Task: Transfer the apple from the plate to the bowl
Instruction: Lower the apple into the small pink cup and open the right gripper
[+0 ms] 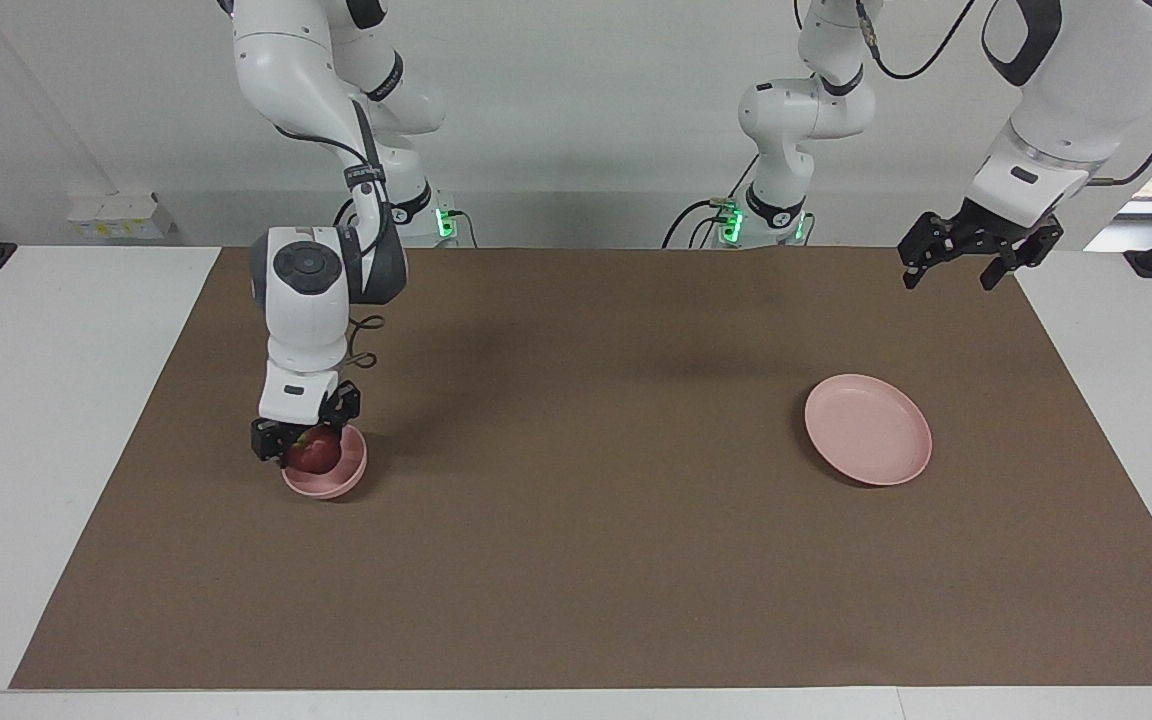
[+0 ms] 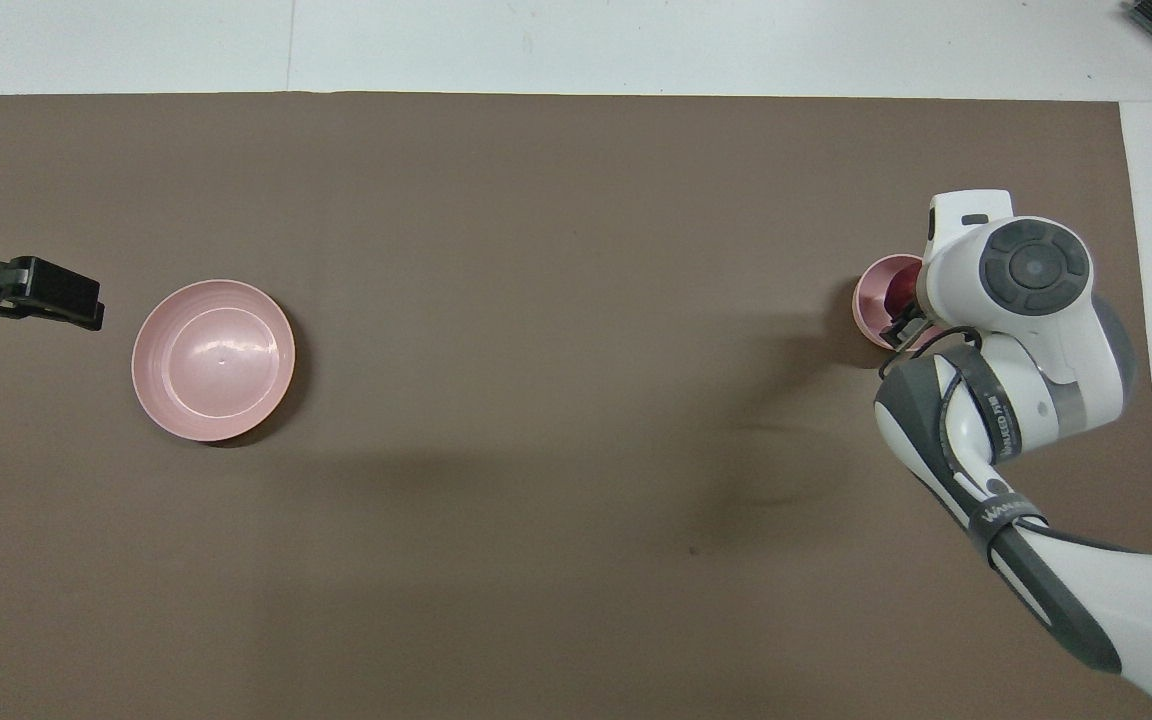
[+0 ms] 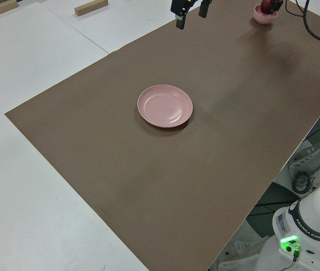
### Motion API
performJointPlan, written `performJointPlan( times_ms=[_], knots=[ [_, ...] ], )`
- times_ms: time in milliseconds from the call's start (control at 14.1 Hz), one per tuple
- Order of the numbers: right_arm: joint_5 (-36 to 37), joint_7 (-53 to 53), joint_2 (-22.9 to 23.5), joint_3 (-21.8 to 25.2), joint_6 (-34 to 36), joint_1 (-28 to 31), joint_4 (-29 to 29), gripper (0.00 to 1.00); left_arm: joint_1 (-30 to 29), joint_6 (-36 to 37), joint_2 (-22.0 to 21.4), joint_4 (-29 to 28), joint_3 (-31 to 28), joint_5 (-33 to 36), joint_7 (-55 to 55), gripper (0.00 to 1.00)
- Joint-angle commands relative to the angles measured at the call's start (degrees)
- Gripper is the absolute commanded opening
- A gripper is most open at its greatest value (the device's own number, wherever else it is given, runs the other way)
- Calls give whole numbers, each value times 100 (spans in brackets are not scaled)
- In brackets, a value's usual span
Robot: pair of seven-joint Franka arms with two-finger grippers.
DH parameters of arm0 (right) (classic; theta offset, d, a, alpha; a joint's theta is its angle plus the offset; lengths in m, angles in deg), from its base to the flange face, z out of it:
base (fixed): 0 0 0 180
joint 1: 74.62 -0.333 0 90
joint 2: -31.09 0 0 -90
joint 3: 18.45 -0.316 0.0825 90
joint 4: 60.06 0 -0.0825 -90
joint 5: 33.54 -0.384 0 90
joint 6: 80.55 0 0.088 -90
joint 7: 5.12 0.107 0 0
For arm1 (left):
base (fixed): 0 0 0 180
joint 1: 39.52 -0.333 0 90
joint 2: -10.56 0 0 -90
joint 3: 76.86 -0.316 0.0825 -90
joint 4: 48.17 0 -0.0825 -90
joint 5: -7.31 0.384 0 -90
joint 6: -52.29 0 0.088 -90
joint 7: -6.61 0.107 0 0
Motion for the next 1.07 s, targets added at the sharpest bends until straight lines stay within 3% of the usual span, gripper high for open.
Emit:
performJointPlan(
  times_ms=[0,71,356,782,996],
  knots=[
    [97,156,-56,-26,-12,64,97,95,-63,-30,-113,-100,-93,-49,62,100],
    [88,164,-29,-35,-64,108,105,100,-81,-30,-113,-100,-93,-49,62,100],
    [44,182,-99,-44,127,47,35,100,-81,-30,-113,-100,-93,-49,62,100],
    [-1578,226,-635,-70,1470,12,-412,100,-81,-30,-113,-100,-93,-49,62,100],
    [-2170,619,-662,-70,2648,46,-1202,100,-81,-30,-113,-100,-93,-49,62,100]
  ],
)
